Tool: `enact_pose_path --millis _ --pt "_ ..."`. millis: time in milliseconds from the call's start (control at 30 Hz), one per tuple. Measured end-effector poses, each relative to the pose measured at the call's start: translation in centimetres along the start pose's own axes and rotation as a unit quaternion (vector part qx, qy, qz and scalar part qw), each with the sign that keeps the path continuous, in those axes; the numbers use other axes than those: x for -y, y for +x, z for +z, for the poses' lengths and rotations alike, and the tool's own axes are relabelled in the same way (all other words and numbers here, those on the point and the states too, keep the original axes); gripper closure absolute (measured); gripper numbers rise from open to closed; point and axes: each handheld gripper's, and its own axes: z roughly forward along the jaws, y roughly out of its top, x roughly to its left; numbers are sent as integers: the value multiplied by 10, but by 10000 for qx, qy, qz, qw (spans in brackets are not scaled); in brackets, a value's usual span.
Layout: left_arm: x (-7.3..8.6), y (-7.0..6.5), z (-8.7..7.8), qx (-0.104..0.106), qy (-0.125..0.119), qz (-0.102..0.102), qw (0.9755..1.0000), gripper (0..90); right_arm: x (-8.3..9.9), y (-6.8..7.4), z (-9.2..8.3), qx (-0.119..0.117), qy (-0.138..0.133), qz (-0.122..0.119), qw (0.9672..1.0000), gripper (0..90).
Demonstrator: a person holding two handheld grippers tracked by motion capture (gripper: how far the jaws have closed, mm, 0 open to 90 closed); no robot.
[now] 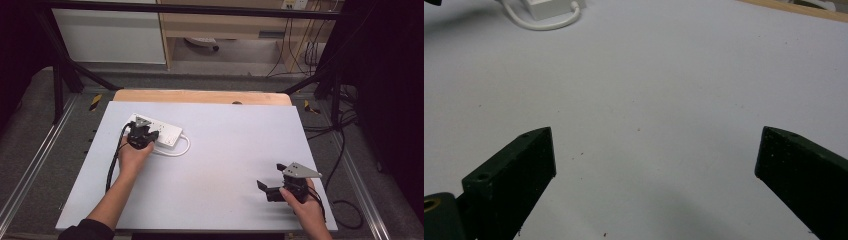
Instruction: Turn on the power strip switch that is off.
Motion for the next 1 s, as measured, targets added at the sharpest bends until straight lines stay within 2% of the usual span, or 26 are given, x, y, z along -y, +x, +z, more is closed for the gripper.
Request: enact_pose_path --millis 1000 --pt "0 -4 1 -10 -15 111 9999 900 0 1 1 -16 12 -6 10000 33"
